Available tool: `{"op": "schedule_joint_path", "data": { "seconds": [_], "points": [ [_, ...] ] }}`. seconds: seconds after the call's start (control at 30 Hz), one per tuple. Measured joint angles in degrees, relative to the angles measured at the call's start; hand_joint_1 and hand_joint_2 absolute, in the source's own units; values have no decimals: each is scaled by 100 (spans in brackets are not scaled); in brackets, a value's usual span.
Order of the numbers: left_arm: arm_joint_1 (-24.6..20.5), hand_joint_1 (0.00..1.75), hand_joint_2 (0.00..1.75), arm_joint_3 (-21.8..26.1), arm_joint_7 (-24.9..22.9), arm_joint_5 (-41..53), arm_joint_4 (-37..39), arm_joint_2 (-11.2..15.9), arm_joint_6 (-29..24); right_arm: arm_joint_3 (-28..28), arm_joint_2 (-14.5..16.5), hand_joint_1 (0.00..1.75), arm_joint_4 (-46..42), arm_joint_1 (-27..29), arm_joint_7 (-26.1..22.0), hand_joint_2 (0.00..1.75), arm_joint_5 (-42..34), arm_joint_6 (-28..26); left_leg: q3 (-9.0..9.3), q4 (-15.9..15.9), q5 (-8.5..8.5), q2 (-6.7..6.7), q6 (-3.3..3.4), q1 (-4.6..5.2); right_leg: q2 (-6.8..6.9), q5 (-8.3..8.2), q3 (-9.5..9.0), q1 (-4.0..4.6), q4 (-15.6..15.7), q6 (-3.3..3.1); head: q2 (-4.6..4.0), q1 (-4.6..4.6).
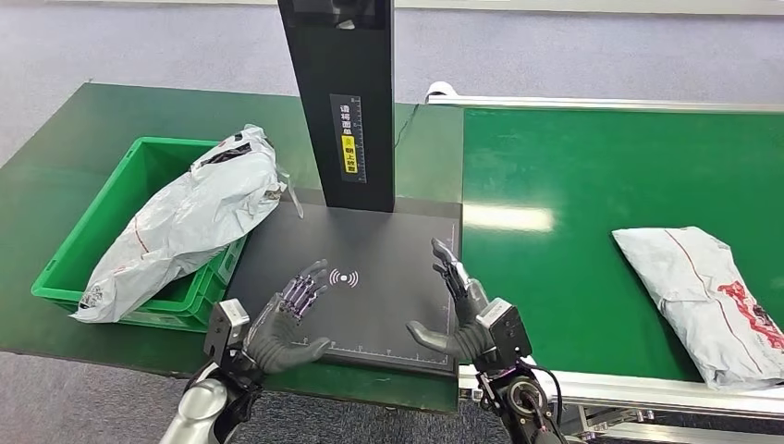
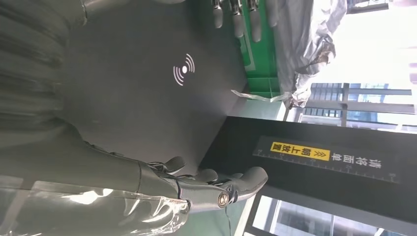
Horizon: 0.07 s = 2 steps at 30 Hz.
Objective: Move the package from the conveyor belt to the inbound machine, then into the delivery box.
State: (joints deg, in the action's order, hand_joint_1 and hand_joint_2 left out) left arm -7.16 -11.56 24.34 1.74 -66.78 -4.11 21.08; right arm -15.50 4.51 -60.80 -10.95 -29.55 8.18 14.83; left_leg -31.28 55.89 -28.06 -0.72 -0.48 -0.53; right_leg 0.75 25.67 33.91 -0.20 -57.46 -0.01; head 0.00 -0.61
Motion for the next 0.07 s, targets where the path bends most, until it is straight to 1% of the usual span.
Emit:
{"op": "schedule_joint_path", "data": {
  "seconds": [0.07],
  "points": [
    [0,0,175,7,7,5,3,-10,-24,0,7,0,-15,2,0,175,6,-1,0,0,0,0,0,0,0,0,0,0,0,0,0,0]
  ]
}}
